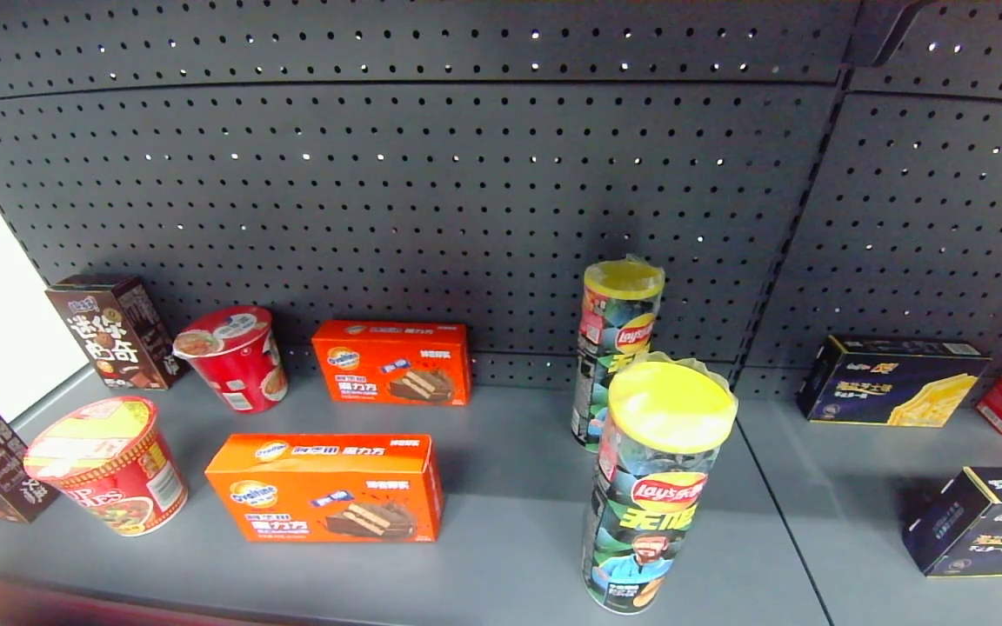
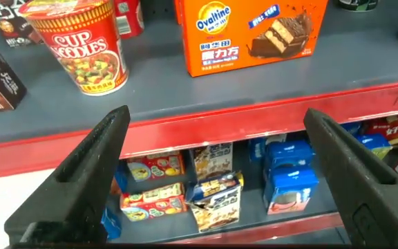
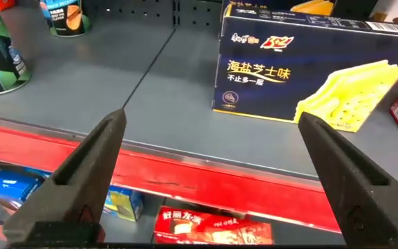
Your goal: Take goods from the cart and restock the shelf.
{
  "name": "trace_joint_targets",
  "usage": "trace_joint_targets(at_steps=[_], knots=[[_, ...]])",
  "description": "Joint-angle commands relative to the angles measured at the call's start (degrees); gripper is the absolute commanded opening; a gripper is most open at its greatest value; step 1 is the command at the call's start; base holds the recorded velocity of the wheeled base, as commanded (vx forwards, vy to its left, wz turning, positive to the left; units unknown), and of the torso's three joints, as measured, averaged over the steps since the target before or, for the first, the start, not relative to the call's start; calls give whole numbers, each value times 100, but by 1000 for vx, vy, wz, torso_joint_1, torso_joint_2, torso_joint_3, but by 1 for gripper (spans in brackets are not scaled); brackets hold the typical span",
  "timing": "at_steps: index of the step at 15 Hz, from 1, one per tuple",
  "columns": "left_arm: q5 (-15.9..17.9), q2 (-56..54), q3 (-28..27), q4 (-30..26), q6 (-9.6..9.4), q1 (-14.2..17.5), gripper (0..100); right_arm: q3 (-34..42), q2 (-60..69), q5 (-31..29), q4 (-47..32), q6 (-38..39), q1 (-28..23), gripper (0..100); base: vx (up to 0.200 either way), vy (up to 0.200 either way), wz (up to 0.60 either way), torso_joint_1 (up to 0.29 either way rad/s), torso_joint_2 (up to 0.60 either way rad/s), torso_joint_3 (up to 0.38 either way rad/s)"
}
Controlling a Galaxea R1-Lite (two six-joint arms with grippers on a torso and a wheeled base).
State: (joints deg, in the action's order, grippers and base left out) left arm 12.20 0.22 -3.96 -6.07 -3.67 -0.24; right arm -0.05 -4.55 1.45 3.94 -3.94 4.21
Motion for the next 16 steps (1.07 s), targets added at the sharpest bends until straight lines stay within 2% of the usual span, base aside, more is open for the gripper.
trace_joint_targets(at_steps=[1, 14, 16], knots=[[-7, -13, 1, 1, -2, -2, 100, -4, -29, -13, 2, 16, 1, 100, 0, 0, 0, 0, 0, 0], [-7, -13, 1, 1, -20, -2, 100, -4, -29, 40, 2, 33, 1, 100, 0, 0, -46, 0, 1, 0], [-7, -13, 1, 1, -20, -2, 100, -4, -29, 75, 2, 33, 1, 100, 0, 0, -300, 4, 1, -1]])
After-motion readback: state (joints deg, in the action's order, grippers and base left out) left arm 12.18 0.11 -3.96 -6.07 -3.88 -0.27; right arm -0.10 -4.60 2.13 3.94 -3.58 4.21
